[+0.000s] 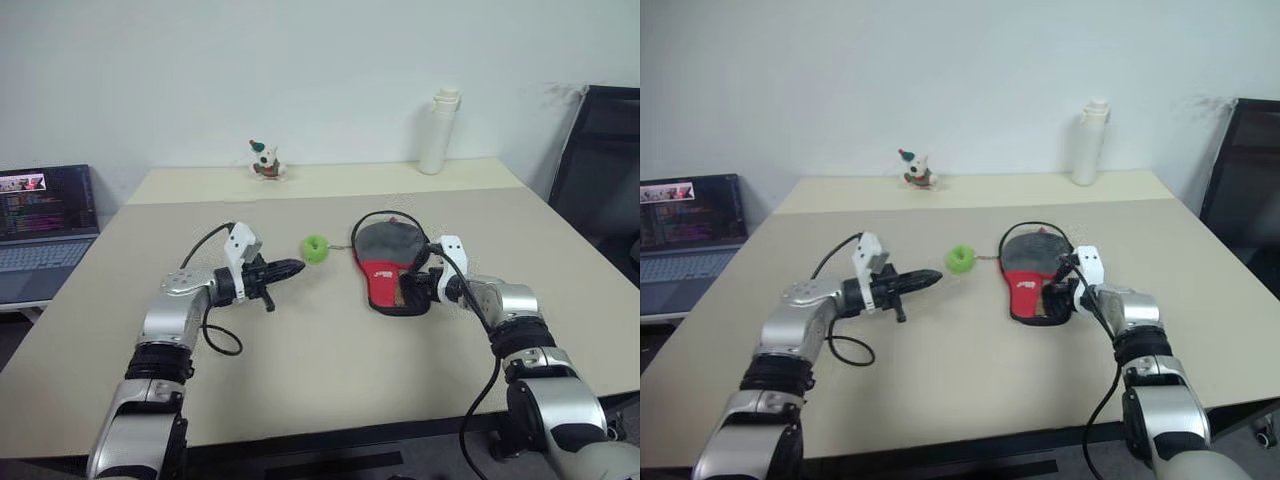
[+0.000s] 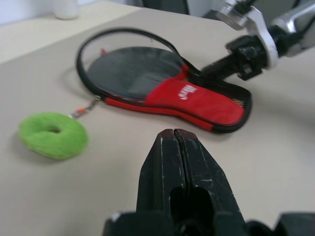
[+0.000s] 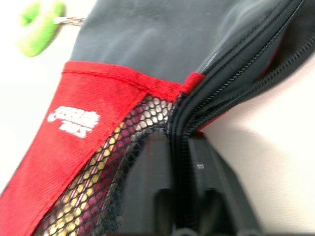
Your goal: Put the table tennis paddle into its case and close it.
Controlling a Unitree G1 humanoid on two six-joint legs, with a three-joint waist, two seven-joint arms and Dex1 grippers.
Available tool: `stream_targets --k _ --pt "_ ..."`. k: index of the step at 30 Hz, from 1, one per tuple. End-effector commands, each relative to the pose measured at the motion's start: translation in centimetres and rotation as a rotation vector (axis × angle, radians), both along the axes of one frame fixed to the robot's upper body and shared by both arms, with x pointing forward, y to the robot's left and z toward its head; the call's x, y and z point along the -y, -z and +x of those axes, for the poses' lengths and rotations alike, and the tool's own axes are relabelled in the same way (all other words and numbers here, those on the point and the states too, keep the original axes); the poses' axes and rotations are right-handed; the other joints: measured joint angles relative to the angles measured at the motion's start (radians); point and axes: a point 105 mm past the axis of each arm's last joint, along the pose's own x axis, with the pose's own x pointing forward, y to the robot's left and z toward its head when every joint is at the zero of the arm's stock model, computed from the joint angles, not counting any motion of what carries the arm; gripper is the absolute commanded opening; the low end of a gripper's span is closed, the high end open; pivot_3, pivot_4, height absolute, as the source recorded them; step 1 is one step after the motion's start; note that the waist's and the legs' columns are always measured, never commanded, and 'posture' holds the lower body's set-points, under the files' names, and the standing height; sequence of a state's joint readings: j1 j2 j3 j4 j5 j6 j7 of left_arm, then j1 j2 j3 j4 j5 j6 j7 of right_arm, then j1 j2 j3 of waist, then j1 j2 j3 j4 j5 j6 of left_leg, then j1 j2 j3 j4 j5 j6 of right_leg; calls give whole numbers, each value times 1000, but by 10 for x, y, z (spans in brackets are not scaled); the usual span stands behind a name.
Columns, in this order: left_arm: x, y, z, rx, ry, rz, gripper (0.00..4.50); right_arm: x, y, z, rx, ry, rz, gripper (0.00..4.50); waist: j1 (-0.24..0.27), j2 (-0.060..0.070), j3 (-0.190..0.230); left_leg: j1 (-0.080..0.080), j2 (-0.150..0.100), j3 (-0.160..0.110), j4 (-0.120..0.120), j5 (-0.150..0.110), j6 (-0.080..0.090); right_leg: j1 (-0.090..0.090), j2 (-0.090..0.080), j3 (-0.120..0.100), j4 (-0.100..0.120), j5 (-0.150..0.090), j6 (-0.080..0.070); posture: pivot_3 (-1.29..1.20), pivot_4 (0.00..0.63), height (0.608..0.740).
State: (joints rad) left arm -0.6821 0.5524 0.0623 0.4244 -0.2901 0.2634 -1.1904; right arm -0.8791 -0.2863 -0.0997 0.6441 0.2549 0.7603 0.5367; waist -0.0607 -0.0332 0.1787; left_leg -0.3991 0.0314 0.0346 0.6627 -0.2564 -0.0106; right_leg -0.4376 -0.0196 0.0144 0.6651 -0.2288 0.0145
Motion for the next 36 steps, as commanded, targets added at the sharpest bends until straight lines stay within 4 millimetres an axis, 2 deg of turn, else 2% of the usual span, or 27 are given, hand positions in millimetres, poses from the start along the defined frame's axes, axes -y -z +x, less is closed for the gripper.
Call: stream_targets --k 1,8,14,19,25,36 --pt "-2 -10 -12 25 50 5 0 -30 -10 -10 -1 -98 74 43 -2 0 0 0 0 0 0 0 0 0 0 0 0 0 0 0 150 740" --pt "-4 -7 -31 -29 100 19 0 -64 -18 -28 -10 -184 140 43 -3 0 0 0 0 0 0 0 0 -1 1 0 0 0 0 0 150 740" --pt "-1 3 -53 -100 161 30 0 -85 -5 -65 -72 -271 160 43 4 0 0 -2 2 -1 0 0 0 -1 -1 0 -1 0 0 0 150 740" --pt "3 7 -67 -144 209 33 0 -83 7 -100 -130 -281 168 43 7 0 0 -2 2 -1 0 0 0 -1 -1 -1 0 0 0 0 150 740" --pt "5 8 -70 -158 223 38 0 -77 13 -127 -174 -254 157 43 8 0 0 -1 0 -1 0 0 0 -1 -1 -2 -1 -1 1 0 150 740" --pt "2 9 -77 -181 257 61 0 -62 20 -155 -258 -138 193 43 11 -1 0 -1 -1 -2 0 0 0 -1 0 -2 -1 -3 5 0 150 740"
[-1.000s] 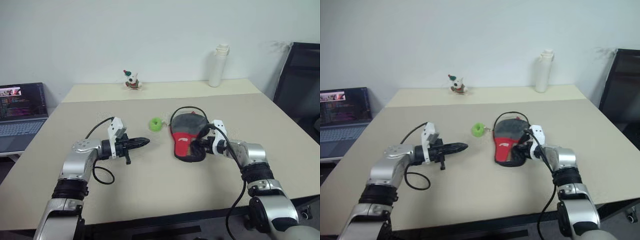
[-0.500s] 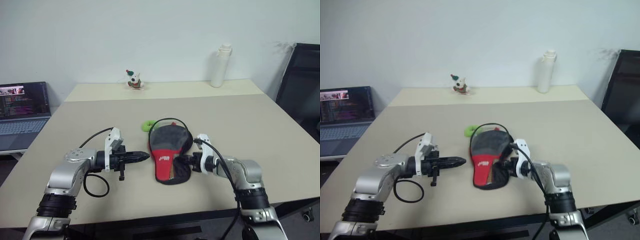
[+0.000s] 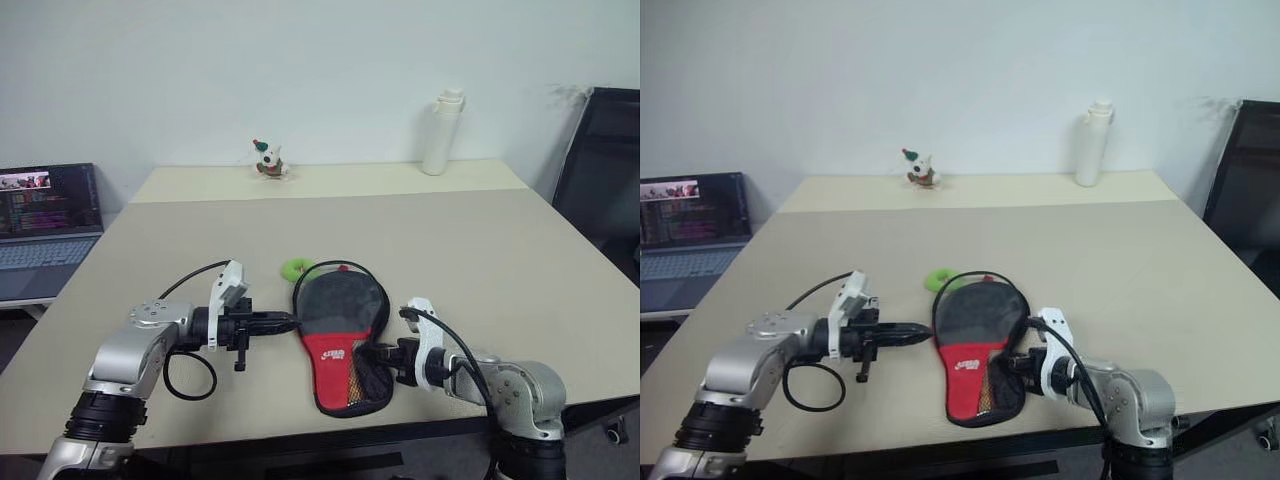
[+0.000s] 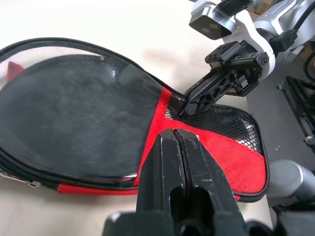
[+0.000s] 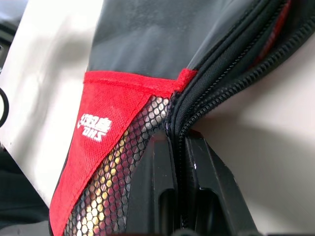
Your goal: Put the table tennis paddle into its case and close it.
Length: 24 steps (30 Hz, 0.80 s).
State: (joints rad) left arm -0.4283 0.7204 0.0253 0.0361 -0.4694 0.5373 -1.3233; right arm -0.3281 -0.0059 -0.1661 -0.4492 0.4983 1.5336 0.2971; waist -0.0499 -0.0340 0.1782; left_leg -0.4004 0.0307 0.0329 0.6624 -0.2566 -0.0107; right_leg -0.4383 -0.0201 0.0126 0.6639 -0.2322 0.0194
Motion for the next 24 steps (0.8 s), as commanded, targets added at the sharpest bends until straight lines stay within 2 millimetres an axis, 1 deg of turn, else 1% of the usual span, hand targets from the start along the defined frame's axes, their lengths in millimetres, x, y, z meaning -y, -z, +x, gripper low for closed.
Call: stream_targets --k 1,7,10,12,14,15,19,22,24 --pt "2 -9 -7 28 49 9 0 1 -2 -11 -24 15 26 43 0 0 0 0 0 0 0 0 0 0 0 0 0 0 0 0 150 740" --pt "-2 -8 -10 23 57 33 0 -4 1 -16 -48 40 58 43 1 0 0 0 0 0 0 0 0 0 0 0 0 0 0 0 150 740" --pt "-3 -9 -10 27 52 41 0 -5 3 -14 -64 65 72 43 1 0 0 0 0 0 0 0 0 0 0 0 0 0 0 0 150 740" --pt "-4 -9 -10 29 50 45 0 -3 5 -11 -76 101 76 43 1 0 0 0 0 0 0 0 0 0 0 0 0 0 0 0 150 740" --pt "-5 -9 -10 32 46 48 0 2 6 -10 -76 126 71 619 2 -1 0 0 0 0 0 0 0 0 0 0 0 0 0 0 150 740" --pt "-5 -9 -10 33 44 49 0 4 5 -11 -66 121 63 839 2 -1 0 0 0 0 0 0 0 0 0 0 0 0 0 0 150 740" --pt "-6 -7 -11 36 35 51 0 11 2 -21 26 41 -3 2142 1 -1 0 0 0 0 0 0 0 0 0 -1 -1 0 0 0 150 740" --pt "-8 -6 -12 38 21 50 0 25 -2 -28 109 9 -55 3210 7 -1 -1 0 0 0 0 0 0 1 -1 -1 -2 -1 1 0 150 740" --pt "-9 -5 -11 40 9 49 0 35 -6 -32 157 -18 -87 3829 12 -1 -1 0 0 0 0 0 0 2 -2 -1 -2 -1 1 0 150 740"
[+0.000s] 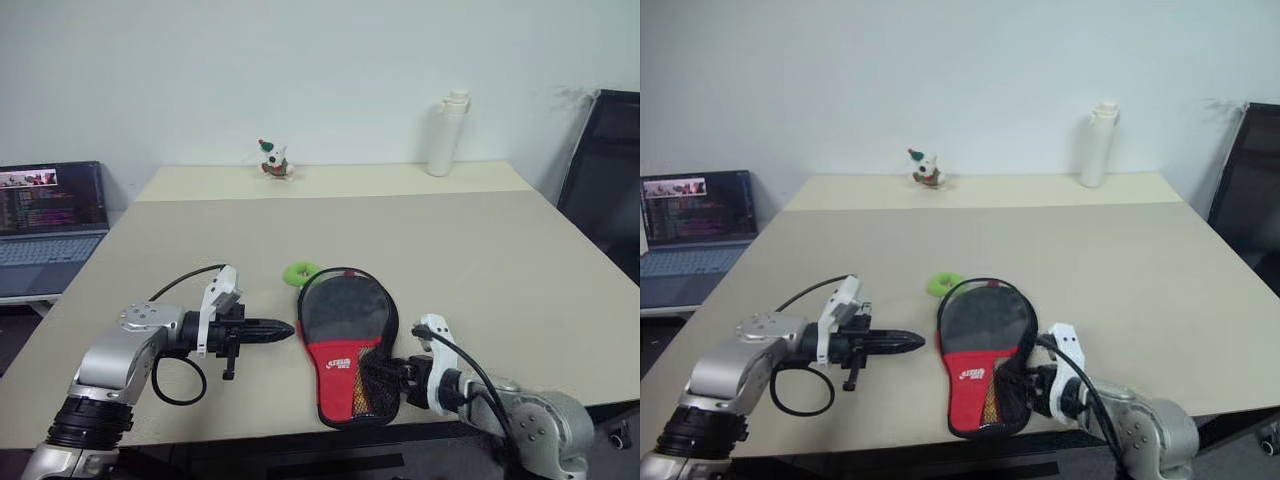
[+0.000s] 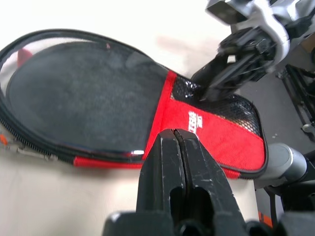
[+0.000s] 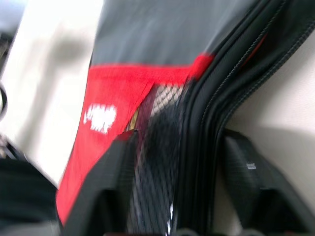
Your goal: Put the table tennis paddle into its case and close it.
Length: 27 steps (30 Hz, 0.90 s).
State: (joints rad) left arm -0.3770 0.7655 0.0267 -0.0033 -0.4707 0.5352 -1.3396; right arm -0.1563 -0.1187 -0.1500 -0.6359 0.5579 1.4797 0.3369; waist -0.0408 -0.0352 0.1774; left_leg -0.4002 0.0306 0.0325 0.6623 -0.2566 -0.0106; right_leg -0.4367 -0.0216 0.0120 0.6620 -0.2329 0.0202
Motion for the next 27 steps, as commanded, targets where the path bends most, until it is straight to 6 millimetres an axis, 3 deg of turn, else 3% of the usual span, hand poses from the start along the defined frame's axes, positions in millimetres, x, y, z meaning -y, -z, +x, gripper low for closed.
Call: stream_targets --k 1,6,9,12,14,17,21,27 --pt "-2 -10 -1 58 -7 2 0 20 -10 -5 98 -23 -58 3829 6 0 0 0 0 0 0 0 0 0 0 0 0 0 0 0 150 740" --pt "-8 -10 13 86 -93 -8 0 35 -41 7 225 -51 -17 3829 9 -1 0 1 -1 0 1 0 0 1 1 0 -1 0 0 0 150 740" --pt "-11 -13 27 130 -165 -21 0 26 -65 14 317 -127 33 4441 7 -1 0 2 -1 0 1 0 0 1 3 0 1 0 0 0 150 740" --pt "-13 -16 40 172 -217 -28 0 14 -74 26 373 -170 18 4477 8 -1 0 2 0 0 0 0 0 1 4 0 1 0 0 0 150 740" --pt "-14 -17 47 213 -249 -26 0 -3 -78 46 407 -173 17 4477 7 -1 0 1 -1 0 0 0 0 1 3 0 0 0 0 0 150 740" --pt "-18 -19 57 252 -304 -23 0 -28 -79 69 437 -176 -2 4477 6 -1 0 1 -1 1 1 0 0 0 3 2 0 0 0 0 150 740" --pt "-30 -18 73 308 -413 16 0 -51 -71 85 477 -202 -73 4477 10 -1 -1 0 -1 1 0 0 0 -1 3 0 0 3 -5 0 150 740" --pt "-32 -17 88 292 -483 7 0 -52 -48 89 483 -219 -175 4477 15 -1 -1 -2 0 0 1 0 0 -1 -1 0 -1 3 -5 0 150 740"
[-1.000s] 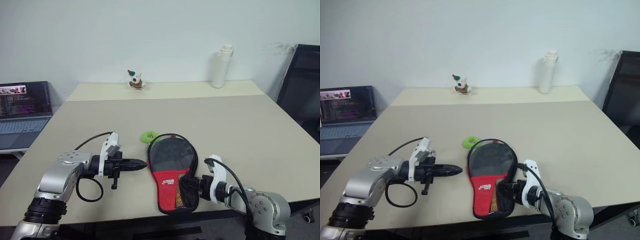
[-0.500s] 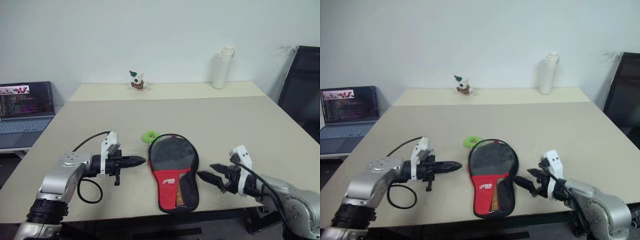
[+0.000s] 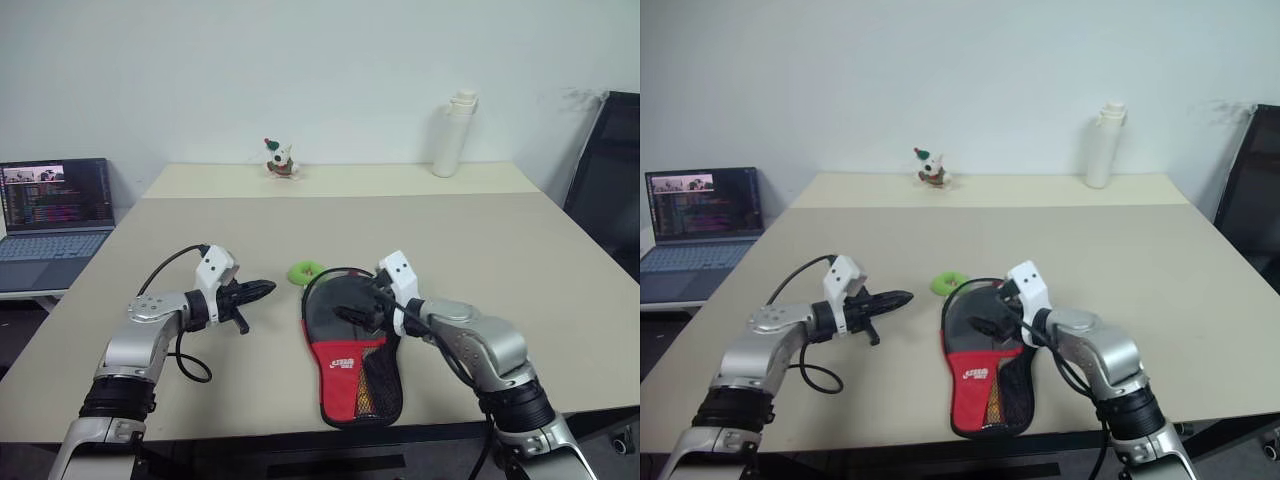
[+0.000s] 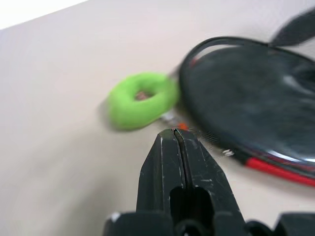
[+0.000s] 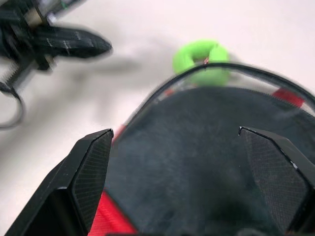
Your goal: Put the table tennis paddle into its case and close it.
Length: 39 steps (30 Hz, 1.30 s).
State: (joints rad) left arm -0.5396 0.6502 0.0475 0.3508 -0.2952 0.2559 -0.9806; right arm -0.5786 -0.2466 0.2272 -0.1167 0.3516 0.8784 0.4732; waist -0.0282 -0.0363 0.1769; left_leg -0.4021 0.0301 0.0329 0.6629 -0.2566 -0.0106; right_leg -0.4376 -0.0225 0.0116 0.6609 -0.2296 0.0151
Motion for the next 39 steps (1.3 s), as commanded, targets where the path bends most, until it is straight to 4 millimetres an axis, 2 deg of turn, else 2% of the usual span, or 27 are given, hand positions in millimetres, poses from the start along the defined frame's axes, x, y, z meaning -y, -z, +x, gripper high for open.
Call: stream_targets --k 1,4,10,12,15,19,23,30,34,39 --pt "3 -18 14 46 -40 -33 0 6 -1 0 42 10 -11 4477 3 -1 0 0 0 0 0 0 0 0 0 0 0 0 0 0 150 740" --pt "8 -18 28 51 -75 -29 585 8 6 -4 19 19 -9 4500 4 -2 -1 0 -1 -1 1 0 0 1 0 -2 1 0 0 0 150 740" --pt "22 -16 59 15 -124 -30 2669 4 14 -11 -3 23 -5 4500 -1 -2 -1 1 -2 0 1 0 0 0 2 -4 2 0 0 0 150 740" --pt "23 -15 69 7 -161 -22 3477 4 15 -11 -6 30 -2 4500 -4 -2 -1 1 -2 0 1 0 0 0 3 -4 2 0 0 0 150 740" --pt "24 -14 81 -1 -222 0 4455 5 16 -12 -11 40 -1 4500 -4 -2 -1 1 -2 0 1 0 0 0 3 -4 2 0 0 0 150 740" --pt "34 -2 85 -74 -224 30 4455 5 16 -11 -11 55 2 4500 -3 -2 -1 1 -2 0 1 0 0 0 3 -4 1 0 0 0 150 740" --pt "43 14 81 -139 -171 84 4455 4 15 -11 -8 70 8 4500 -3 -2 -1 1 -2 0 1 0 0 0 3 -4 1 0 0 0 150 740" --pt "43 33 73 -205 -136 125 4455 2 13 -12 -7 83 15 4500 -3 -3 -2 1 -2 0 1 0 0 0 3 -4 2 0 0 0 150 740" --pt "41 39 70 -219 -136 129 3535 2 13 -11 -4 89 14 4500 -3 -3 -2 1 -2 0 1 0 0 0 2 -4 2 0 0 0 150 740" --pt "42 46 67 -237 -121 113 1707 4 10 -4 41 108 -13 4500 -4 -3 -2 2 -2 0 1 0 0 0 3 -4 3 0 0 0 150 740"
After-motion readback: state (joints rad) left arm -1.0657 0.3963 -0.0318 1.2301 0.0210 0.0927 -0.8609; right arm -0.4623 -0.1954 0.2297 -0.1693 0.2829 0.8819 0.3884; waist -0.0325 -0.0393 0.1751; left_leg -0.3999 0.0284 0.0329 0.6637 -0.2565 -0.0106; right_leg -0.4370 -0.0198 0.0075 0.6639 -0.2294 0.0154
